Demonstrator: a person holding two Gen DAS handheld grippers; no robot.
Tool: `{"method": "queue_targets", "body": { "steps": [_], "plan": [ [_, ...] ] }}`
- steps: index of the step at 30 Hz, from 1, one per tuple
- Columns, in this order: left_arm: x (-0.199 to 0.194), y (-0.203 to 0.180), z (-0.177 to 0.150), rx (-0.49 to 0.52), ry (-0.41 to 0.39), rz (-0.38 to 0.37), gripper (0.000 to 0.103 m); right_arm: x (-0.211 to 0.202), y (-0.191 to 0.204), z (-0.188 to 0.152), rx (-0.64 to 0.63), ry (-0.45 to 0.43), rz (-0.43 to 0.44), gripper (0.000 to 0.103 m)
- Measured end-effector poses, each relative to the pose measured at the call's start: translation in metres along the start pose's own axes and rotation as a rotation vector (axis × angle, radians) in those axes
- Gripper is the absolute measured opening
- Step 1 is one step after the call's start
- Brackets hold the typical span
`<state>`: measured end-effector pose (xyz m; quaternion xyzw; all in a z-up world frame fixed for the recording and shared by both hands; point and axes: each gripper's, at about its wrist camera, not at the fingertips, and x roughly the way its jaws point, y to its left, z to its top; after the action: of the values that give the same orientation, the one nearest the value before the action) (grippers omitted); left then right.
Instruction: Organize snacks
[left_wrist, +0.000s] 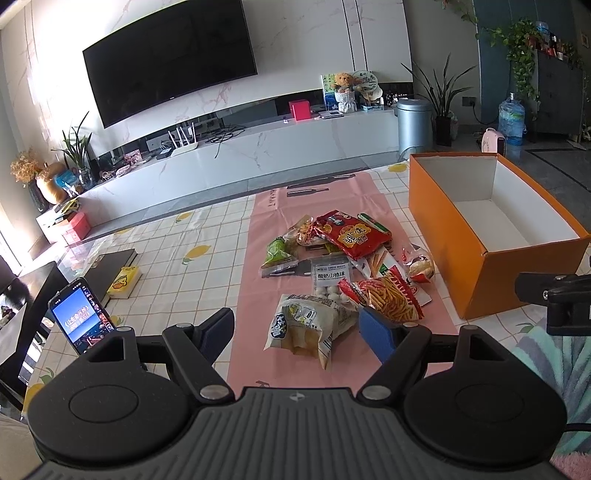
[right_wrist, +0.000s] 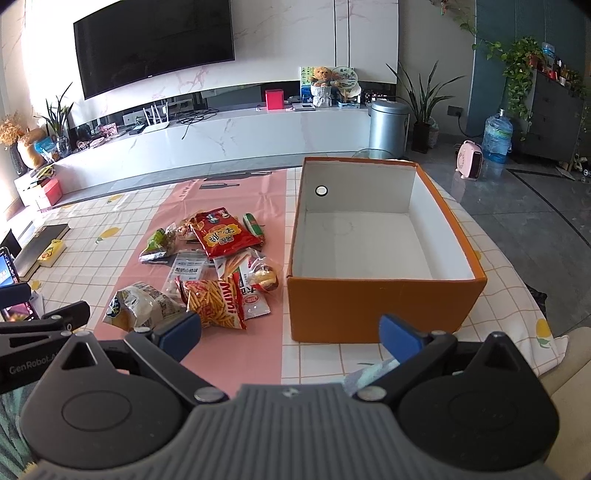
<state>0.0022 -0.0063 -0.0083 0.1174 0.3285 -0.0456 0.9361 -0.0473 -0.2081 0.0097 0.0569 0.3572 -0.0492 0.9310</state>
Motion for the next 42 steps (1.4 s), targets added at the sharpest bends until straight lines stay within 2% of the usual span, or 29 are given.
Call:
{"method": "queue_targets", "body": {
  "steps": [42],
  "plan": [
    [0.0012, 0.0079, 0.0022, -0.024, 0.016, -0.005, 0.091, 0.0014, 0.0014, 0.0016, 0.012, 0.007, -0.019, 0.099]
  ]
}}
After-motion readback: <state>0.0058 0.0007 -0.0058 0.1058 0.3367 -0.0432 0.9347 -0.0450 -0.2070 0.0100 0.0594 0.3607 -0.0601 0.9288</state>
